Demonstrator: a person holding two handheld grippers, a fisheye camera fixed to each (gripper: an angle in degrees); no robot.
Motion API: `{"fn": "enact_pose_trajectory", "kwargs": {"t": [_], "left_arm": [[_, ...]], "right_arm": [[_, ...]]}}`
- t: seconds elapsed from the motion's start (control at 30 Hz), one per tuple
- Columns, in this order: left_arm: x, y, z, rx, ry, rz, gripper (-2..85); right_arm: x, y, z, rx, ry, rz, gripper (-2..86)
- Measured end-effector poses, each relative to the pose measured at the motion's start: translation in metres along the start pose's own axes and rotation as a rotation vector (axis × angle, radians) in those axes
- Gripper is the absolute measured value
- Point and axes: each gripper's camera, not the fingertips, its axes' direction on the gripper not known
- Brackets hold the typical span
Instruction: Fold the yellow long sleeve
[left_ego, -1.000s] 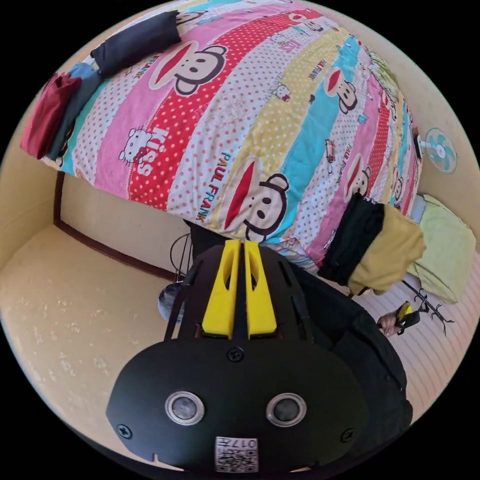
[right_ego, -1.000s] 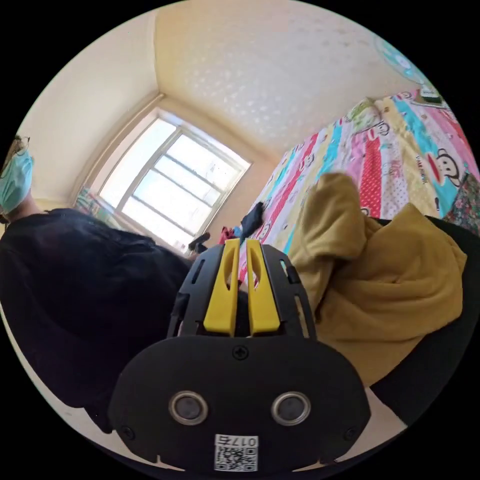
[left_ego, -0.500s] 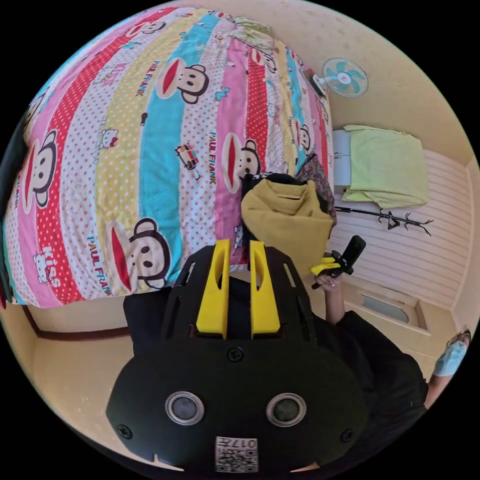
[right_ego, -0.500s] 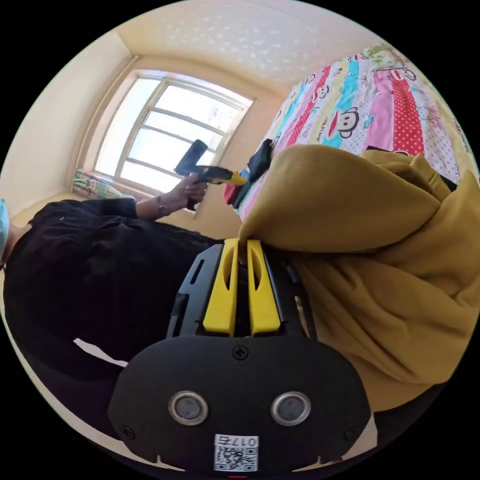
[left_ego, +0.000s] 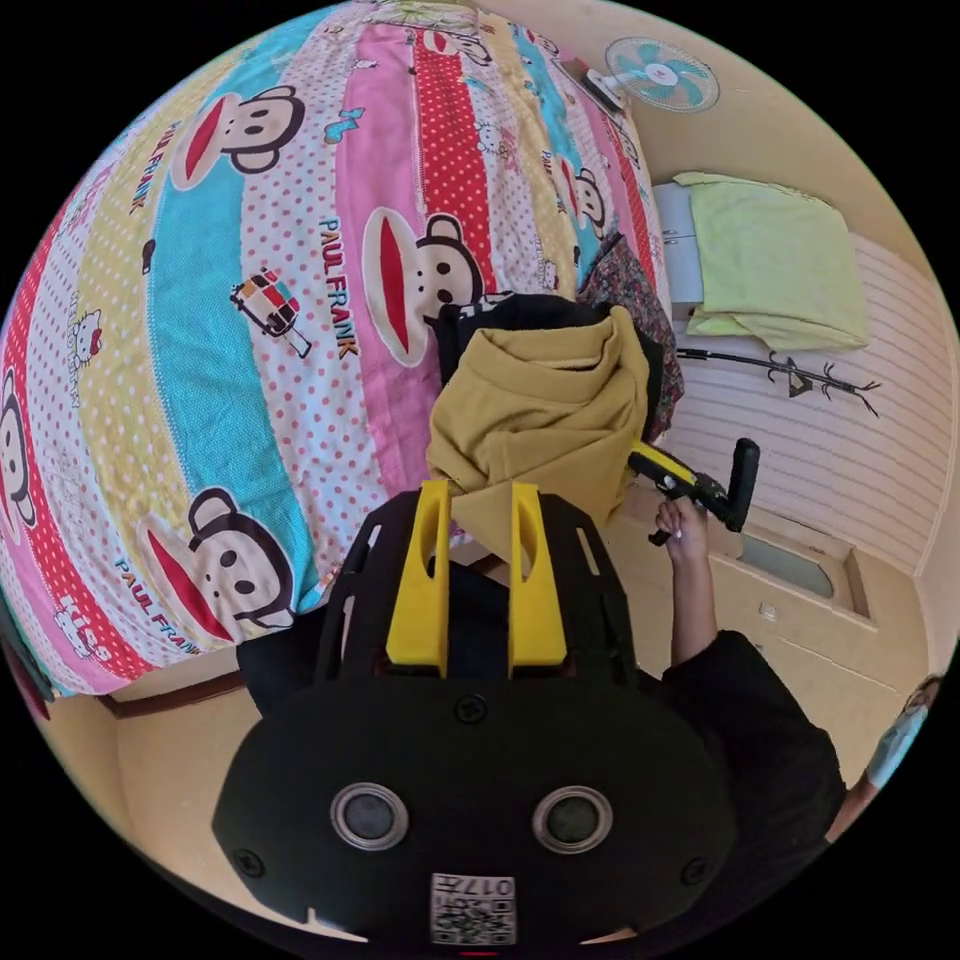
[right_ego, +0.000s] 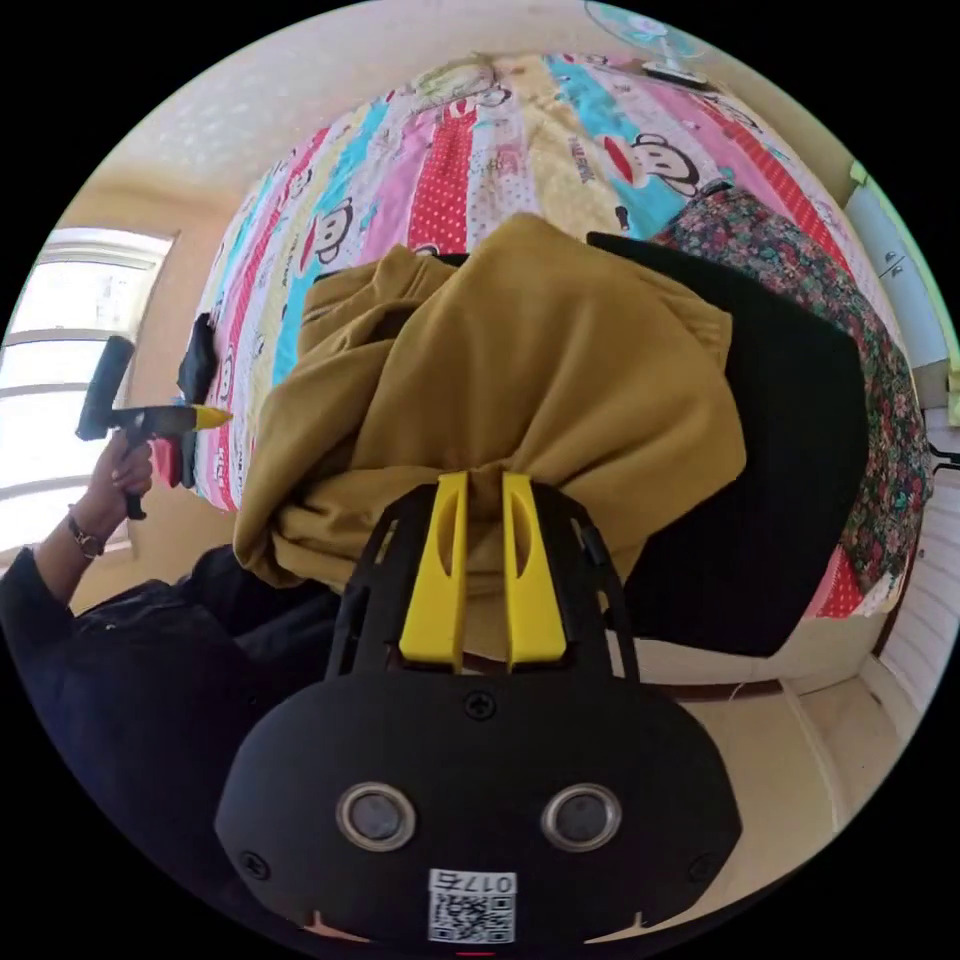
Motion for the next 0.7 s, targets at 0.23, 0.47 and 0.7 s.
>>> {"fn": "enact_pose_trajectory", "kwargs": {"t": [0.23, 0.47, 0.7], "left_arm": [[-0.046, -0.046, 0.016, -0.02, 0.026, -0.005, 10.9], [-0.085, -0.08, 0.045, -0.035, 0.132, 0.01, 13.9], [-0.135, -0.111, 0.107, -0.067, 0.518, -0.004, 16.3]], "right_arm": [[-0.04, 0.046, -0.003, -0.148, 0.256, 0.036, 2.1], [-0.034, 0.083, 0.065, -0.352, 0.079, 0.229, 2.0], [-0.062, 0.101, 0.069, -0.364, 0.05, 0.175, 3.1]]}}
